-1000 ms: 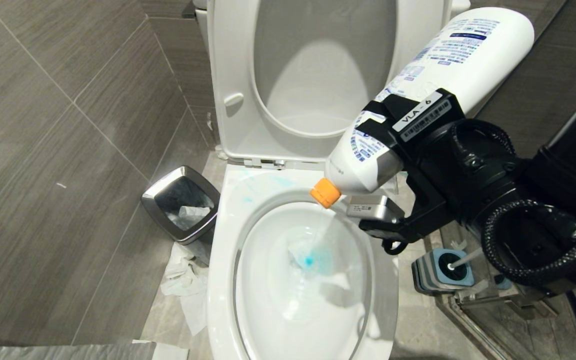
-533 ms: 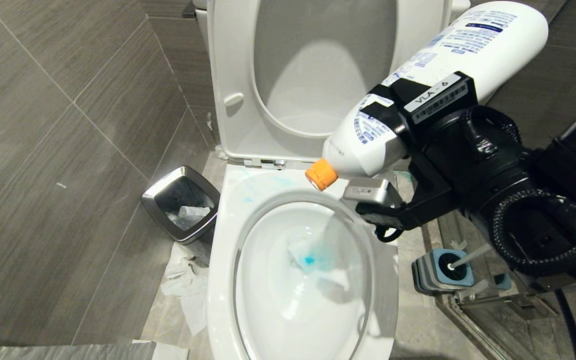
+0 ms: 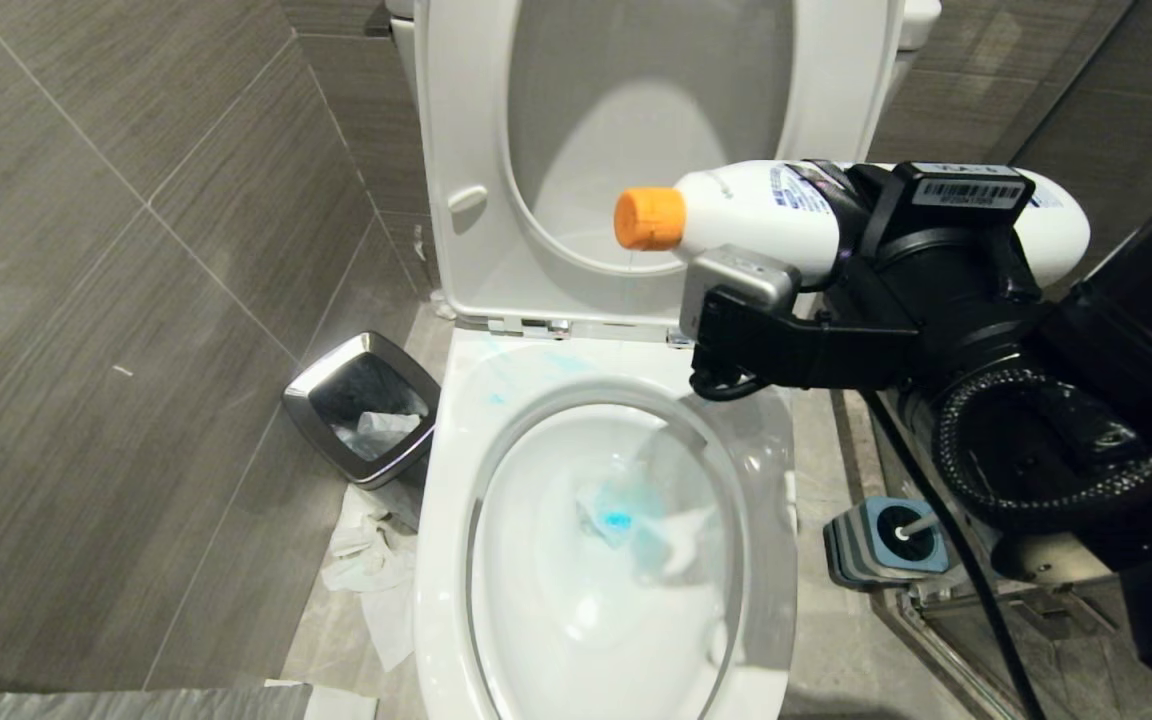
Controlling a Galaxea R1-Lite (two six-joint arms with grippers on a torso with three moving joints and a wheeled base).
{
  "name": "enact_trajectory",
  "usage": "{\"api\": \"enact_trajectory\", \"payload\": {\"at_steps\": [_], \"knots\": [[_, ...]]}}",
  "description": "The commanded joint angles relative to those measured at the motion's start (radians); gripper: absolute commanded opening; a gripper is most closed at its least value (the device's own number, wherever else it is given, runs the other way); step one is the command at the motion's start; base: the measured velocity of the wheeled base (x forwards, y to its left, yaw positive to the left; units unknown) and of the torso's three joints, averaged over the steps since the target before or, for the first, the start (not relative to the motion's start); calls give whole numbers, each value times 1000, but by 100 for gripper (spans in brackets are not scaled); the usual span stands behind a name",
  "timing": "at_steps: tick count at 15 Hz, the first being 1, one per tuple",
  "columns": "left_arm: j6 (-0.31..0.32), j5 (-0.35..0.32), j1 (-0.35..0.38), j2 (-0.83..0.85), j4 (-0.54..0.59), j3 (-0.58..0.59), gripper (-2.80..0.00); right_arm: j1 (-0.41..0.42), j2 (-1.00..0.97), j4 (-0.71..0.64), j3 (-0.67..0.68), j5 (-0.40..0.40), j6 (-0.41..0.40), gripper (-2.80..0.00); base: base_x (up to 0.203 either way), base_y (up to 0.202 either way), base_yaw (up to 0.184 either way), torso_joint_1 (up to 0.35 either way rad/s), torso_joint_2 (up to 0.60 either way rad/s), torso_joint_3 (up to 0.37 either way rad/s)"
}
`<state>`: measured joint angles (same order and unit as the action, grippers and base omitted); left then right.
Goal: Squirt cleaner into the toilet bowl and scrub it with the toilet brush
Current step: Pour in the cleaning agent, then place the cleaning agent on the floor
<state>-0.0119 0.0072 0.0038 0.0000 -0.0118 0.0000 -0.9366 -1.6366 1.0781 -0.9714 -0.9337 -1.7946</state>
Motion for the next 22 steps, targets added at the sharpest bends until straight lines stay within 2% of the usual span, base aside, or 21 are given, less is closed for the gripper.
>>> {"api": "enact_trajectory", "payload": {"at_steps": [1, 4, 6, 8, 12, 16, 20, 22], "knots": [[0, 0, 2, 0, 0, 8, -280, 0, -8, 5, -12, -12, 78, -280, 0, 0, 0, 0, 0, 0], [0, 0, 1, 0, 0, 8, -280, 1, -28, 4, -57, -51, 283, -280, 0, 0, 0, 0, 0, 0], [0, 0, 1, 0, 0, 8, -280, 0, -29, -1, -99, -58, 375, -280, 0, 0, 0, 0, 0, 0], [0, 0, 1, 0, 0, 8, -280, 1, -11, -12, -160, -61, 389, -280, 0, 0, 0, 0, 0, 0], [0, 0, 1, 0, 0, 8, -280, 0, 138, -217, -273, -59, 382, -280, 0, 0, 0, 0, 0, 0], [0, 0, 1, 0, 0, 8, -280, 1, 248, -290, -356, -59, 385, -280, 0, 0, 0, 0, 0, 0], [0, 0, 1, 0, 0, 8, -280, -1, 267, -363, -522, -59, 419, -280, 0, 0, 0, 0, 0, 0], [0, 0, 1, 0, 0, 8, -280, -1, 293, -448, -549, -56, 442, -280, 0, 0, 0, 0, 0, 0]]}}
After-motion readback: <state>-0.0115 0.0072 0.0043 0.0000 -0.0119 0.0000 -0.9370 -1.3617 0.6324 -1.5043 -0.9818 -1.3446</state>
